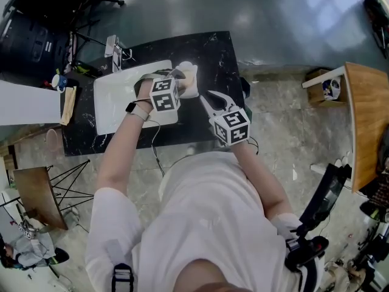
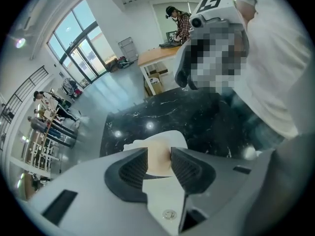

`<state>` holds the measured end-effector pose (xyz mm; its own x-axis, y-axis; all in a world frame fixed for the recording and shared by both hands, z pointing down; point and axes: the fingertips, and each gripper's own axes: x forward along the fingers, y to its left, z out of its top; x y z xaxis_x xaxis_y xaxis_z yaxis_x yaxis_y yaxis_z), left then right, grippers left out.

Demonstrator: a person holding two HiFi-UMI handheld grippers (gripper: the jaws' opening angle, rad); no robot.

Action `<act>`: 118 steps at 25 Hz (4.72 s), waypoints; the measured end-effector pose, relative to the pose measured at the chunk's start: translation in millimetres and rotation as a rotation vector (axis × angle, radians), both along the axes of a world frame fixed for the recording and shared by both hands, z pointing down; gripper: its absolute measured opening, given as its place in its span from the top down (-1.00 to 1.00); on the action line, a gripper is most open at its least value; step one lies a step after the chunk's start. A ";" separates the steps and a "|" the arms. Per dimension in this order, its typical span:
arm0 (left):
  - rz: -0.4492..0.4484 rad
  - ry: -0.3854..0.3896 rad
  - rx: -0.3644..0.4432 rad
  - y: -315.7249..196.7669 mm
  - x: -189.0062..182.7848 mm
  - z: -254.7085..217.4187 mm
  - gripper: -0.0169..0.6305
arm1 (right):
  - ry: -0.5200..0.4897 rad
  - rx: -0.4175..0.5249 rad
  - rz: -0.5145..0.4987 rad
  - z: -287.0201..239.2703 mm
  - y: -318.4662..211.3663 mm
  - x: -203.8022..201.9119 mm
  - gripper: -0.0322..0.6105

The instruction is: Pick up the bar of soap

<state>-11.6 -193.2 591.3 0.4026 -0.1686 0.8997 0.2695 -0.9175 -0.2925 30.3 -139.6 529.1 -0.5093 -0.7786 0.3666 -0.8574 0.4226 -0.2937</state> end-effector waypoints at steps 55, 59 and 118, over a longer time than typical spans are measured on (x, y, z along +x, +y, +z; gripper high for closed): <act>-0.350 0.309 -0.277 -35.0 -43.0 -7.8 0.62 | 1.313 0.338 -1.464 97.8 -84.0 -33.7 0.64; -0.322 0.200 -0.169 -51.2 -52.4 14.5 0.62 | 1.303 0.346 -1.449 96.9 -83.9 -33.8 0.64; -0.396 0.269 -0.139 -50.6 -24.5 38.9 0.91 | 0.895 0.335 -0.801 56.0 -122.9 -64.8 0.64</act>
<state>-36.1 -243.8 630.2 0.5531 -0.2416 0.7973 -0.1758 -0.9693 -0.1718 -34.5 -262.5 585.1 -0.5573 -0.4864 0.6729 -0.1676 0.8597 0.4826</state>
